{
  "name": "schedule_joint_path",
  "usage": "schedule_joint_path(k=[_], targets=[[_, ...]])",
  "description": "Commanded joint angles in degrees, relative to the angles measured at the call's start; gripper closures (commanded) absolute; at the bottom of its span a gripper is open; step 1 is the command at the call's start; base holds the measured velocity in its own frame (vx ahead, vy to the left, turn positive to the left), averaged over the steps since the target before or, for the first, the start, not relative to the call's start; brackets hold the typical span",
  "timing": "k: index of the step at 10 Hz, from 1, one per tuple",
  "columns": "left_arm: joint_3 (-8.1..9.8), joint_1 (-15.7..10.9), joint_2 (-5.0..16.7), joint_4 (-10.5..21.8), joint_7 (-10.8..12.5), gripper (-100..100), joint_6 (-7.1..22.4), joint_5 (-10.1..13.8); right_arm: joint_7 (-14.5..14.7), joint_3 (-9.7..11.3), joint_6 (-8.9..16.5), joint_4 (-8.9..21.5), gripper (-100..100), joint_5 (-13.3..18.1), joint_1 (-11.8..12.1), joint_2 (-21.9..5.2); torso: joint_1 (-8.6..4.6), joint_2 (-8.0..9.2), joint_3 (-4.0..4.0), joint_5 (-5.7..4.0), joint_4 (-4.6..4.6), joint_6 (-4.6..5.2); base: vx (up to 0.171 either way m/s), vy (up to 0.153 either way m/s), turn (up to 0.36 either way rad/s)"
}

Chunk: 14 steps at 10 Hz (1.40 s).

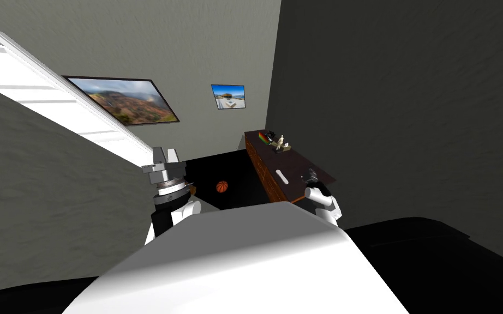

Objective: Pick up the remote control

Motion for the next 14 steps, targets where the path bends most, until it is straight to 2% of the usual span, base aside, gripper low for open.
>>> schedule_joint_path(k=[1,2,3,4,5,6,7,8,11,12,13,14], targets=[[0.00,0.00,0.00,0.00,0.00,0,0.00,0.00,-1.00,-0.72,2.86,2.44,-100,-1.66,-0.86,-0.42,0.00,0.00,0.00,0.00,0.00,0.00,0.145,0.050,-0.044],[0.00,0.00,0.00,0.00,0.00,0,0.00,0.00,-1.00,-0.72,4.95,2.44,-100,-1.66,-0.86,-0.42,-0.05,-0.09,-0.05,-0.02,-0.02,0.01,0.121,0.037,-0.033],[0.00,0.00,0.00,0.00,0.00,0,0.00,0.00,-1.86,-1.24,6.54,4.33,-100,-3.14,-1.42,-0.77,-0.12,-0.04,-0.03,-0.03,-0.02,0.00,0.131,0.051,-0.050],[0.00,0.00,0.00,0.00,0.00,0,0.00,0.00,-1.86,-1.24,7.99,4.33,-100,-3.14,-1.42,-0.77,-0.08,-0.06,-0.03,-0.03,-0.02,0.01,0.107,0.047,-0.032],[0.00,0.00,0.00,0.00,0.00,0,0.00,0.00,-1.86,-1.24,8.48,4.33,-100,-3.14,-1.42,-0.77,-0.09,0.01,0.00,-0.03,-0.01,0.00,0.044,0.019,0.001],[0.00,-0.01,0.00,0.00,0.00,0,0.00,0.00,-2.73,-1.69,10.80,6.15,-100,-4.59,-1.95,-1.11,-0.18,0.20,0.11,-0.04,0.03,0.00,0.086,0.013,-0.051],[0.00,0.00,0.00,0.00,0.00,0,0.00,0.00,-2.73,-1.69,11.91,6.15,-100,-4.59,-1.95,-1.11,-0.22,0.13,0.08,-0.06,0.03,0.02,0.096,0.023,-0.027],[0.00,0.00,0.00,0.00,0.00,0,0.00,0.00,-3.59,-2.06,13.50,7.92,-100,-6.02,-2.46,-1.46,-0.19,0.11,0.06,-0.05,0.02,0.01,0.127,0.029,-0.046],[0.00,0.00,0.00,0.00,0.00,0,0.00,0.00,-4.45,-2.37,18.27,9.62,-100,-7.42,-2.92,-1.81,-0.11,-0.05,-0.03,-0.04,-0.01,0.01,0.120,0.033,-0.034],[0.00,0.00,0.00,0.00,0.00,0,0.00,0.00,-4.45,-2.37,18.54,9.62,-100,-7.42,-2.92,-1.81,-0.18,-0.02,-0.02,-0.04,-0.01,0.00,0.048,0.003,0.006],[0.00,-0.01,0.01,0.00,0.00,0,0.00,0.00,-5.29,-2.60,20.84,11.25,-100,-8.76,-3.35,-2.17,-0.25,0.19,0.09,-0.05,0.03,0.00,0.080,0.002,-0.038],[0.01,0.00,0.01,0.00,0.00,0,0.00,0.00,-5.29,-2.60,21.70,11.25,-100,-8.76,-3.35,-2.17,-0.27,0.15,0.08,-0.07,0.03,0.01,0.092,0.012,-0.023]])
